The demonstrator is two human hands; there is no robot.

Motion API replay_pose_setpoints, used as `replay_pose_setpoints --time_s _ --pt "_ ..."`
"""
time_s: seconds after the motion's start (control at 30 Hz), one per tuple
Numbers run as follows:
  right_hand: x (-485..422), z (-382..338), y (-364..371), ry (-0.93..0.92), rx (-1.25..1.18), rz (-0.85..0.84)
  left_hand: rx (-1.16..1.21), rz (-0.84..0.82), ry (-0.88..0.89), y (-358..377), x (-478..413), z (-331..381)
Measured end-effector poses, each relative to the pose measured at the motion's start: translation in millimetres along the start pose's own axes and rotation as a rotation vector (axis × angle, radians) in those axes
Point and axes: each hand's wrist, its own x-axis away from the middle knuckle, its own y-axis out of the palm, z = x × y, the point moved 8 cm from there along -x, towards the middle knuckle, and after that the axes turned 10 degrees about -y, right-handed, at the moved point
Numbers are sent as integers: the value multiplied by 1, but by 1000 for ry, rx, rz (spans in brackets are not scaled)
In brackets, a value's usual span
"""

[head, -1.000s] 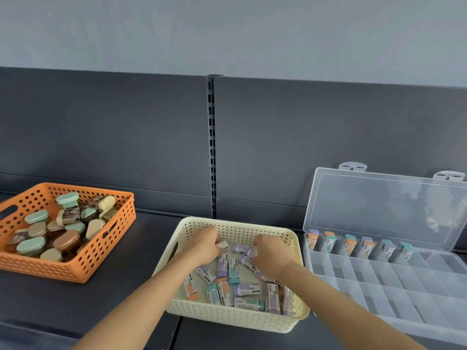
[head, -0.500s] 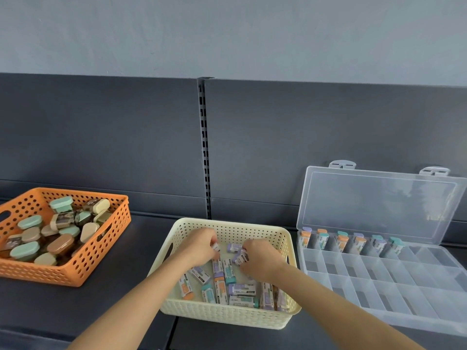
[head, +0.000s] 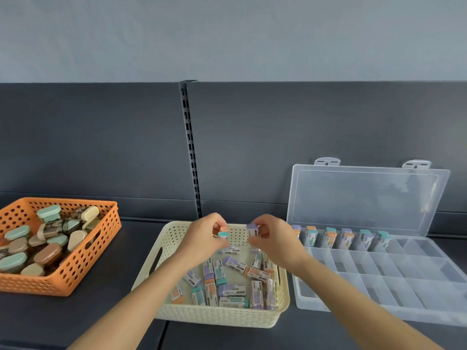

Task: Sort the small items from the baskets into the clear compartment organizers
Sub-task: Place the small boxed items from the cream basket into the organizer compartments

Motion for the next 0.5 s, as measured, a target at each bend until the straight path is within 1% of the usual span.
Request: replay_pose_setpoints --time_s 0.1,0.23,0.4,0.5 --pt "8 11 -25 42 -34 38 29 4 60 7 1 28" --pt "20 28 -62 47 -9 126 62 -24 154 23 0 66" --pt "41 59 -101 100 -12 223 21 -77 289 56 3 115" --pt "54 79 -126 130 -26 277 7 -122 332 80 3 139"
